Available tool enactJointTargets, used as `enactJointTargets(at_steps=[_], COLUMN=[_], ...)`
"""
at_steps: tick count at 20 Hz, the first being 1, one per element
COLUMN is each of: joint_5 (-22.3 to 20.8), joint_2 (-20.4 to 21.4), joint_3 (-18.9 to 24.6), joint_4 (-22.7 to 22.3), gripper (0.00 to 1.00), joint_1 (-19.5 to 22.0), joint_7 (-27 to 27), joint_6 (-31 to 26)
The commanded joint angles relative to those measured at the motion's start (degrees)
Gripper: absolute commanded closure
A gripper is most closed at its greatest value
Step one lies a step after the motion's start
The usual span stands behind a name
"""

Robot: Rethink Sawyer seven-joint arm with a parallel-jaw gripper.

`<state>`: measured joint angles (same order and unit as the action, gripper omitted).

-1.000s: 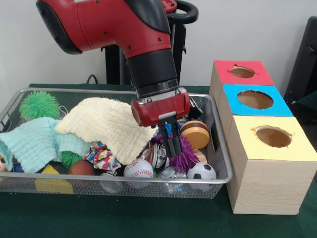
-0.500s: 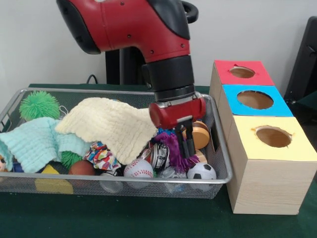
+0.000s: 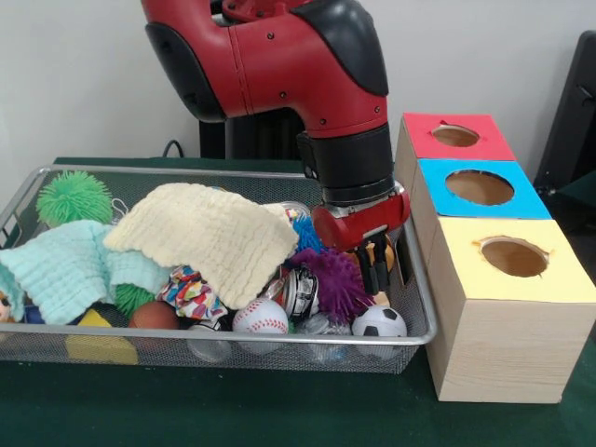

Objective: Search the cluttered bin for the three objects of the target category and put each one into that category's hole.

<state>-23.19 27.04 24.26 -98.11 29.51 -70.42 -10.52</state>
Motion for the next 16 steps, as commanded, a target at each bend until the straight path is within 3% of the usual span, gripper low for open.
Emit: enactJointTargets(at_steps=[1, 4, 5, 16], joint_5=[-0.35, -0.23, -0.34, -0.62], joint_2=[-1.81, -1.83, -1.83, -1.99], joint_3=[-4.91, -4.56, -4.54, -3.9], joint_4=[5.82, 5.91, 6.03, 5.84], gripper=[1.0, 1.0, 0.0, 0.0], joint_1=[-0.8, -0.61, -0.61, -0.21], joint_7=[-4.35, -4.31, -4.3, -4.29], joint_6=[-8.72, -9.18, -9.53, -8.25])
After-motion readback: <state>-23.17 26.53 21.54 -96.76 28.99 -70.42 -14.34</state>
